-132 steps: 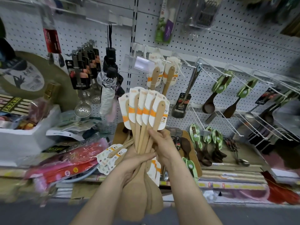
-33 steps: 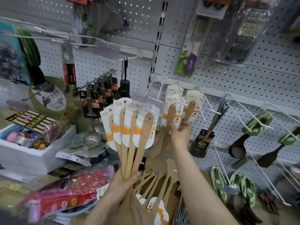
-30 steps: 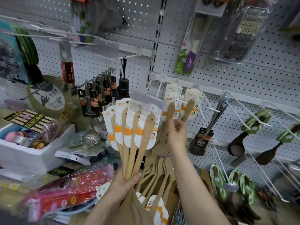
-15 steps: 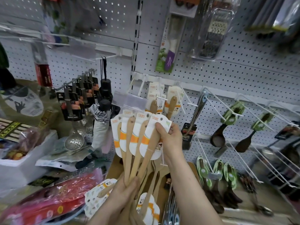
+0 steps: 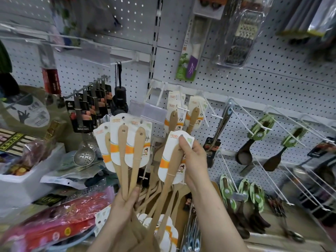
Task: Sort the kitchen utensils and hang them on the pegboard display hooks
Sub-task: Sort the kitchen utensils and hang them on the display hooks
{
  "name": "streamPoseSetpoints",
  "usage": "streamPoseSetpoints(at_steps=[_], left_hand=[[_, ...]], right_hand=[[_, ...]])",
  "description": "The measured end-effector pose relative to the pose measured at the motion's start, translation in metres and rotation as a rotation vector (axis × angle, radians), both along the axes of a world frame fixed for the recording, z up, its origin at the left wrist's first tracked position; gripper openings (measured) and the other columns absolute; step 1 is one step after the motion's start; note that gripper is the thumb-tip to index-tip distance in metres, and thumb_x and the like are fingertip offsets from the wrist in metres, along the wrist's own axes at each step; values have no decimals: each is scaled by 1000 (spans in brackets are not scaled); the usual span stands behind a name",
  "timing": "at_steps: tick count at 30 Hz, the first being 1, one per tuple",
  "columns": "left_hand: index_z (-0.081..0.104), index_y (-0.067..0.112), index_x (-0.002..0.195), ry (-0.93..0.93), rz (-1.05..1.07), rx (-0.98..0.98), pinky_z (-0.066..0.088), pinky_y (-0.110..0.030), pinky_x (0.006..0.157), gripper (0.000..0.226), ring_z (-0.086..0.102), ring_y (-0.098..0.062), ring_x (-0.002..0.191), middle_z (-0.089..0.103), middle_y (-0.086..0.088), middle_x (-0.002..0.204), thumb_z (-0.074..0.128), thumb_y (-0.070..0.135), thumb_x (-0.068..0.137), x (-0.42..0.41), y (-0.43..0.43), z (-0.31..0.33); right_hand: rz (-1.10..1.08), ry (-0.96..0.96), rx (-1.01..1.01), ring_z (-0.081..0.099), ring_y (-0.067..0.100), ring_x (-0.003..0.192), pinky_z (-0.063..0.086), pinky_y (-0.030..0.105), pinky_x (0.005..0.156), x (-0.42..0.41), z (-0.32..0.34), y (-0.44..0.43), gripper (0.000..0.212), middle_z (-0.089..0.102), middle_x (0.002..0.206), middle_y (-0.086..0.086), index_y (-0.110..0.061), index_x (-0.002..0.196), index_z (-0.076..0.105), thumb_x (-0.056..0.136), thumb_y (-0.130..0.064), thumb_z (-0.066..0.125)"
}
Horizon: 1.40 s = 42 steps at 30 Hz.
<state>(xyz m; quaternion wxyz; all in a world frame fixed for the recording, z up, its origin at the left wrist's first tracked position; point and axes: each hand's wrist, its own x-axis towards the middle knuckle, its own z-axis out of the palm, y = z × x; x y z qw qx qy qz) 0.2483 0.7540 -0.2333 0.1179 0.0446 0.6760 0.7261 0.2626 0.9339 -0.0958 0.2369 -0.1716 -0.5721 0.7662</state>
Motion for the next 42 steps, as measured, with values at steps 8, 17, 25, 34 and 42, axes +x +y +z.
streamPoseSetpoints(at_steps=[8, 17, 25, 34, 42], left_hand=[[56, 10, 95, 34, 87, -48, 42, -36, 57, 67, 49, -18, 56, 51, -2, 58, 60, 67, 61, -10, -19, -5], [58, 8, 97, 97, 91, -106, 40, -29, 53, 30, 47, -17, 55, 50, -4, 61, 57, 36, 86, -10, -21, 3], [56, 16, 91, 133, 94, -120, 41, -15, 46, 9, 48, -17, 58, 52, -3, 63, 59, 24, 87, -9, -26, 4], [60, 19, 89, 177, 200, -178, 44, -11, 51, 8, 54, -15, 64, 61, 0, 68, 62, 12, 90, -14, -39, 7], [57, 18, 94, 129, 152, -184, 43, -15, 49, 2, 52, -14, 61, 56, -3, 68, 56, 18, 93, -15, -43, 8]], right_hand=[[-79, 10, 200, 64, 6, 68, 50, 21, 59, -14, 5, 2, 17, 71, 79, -5, -23, 94, 69, 101, -24, 54], [-137, 65, 316, 63, 10, 71, 51, 29, 64, -39, 21, 12, 17, 69, 82, -2, -23, 91, 66, 101, -28, 52], [-129, 42, 326, 67, 12, 91, 55, 27, 73, -59, 16, 15, 20, 69, 113, 6, -21, 104, 67, 98, -36, 54], [-168, 43, 388, 64, 5, 73, 52, 26, 70, -79, 13, 24, 17, 69, 85, -7, -21, 99, 65, 101, -30, 51], [-223, 3, 427, 39, 6, 57, 33, 15, 51, -107, 14, 35, 34, 42, 62, -8, -20, 68, 47, 102, -25, 51]])
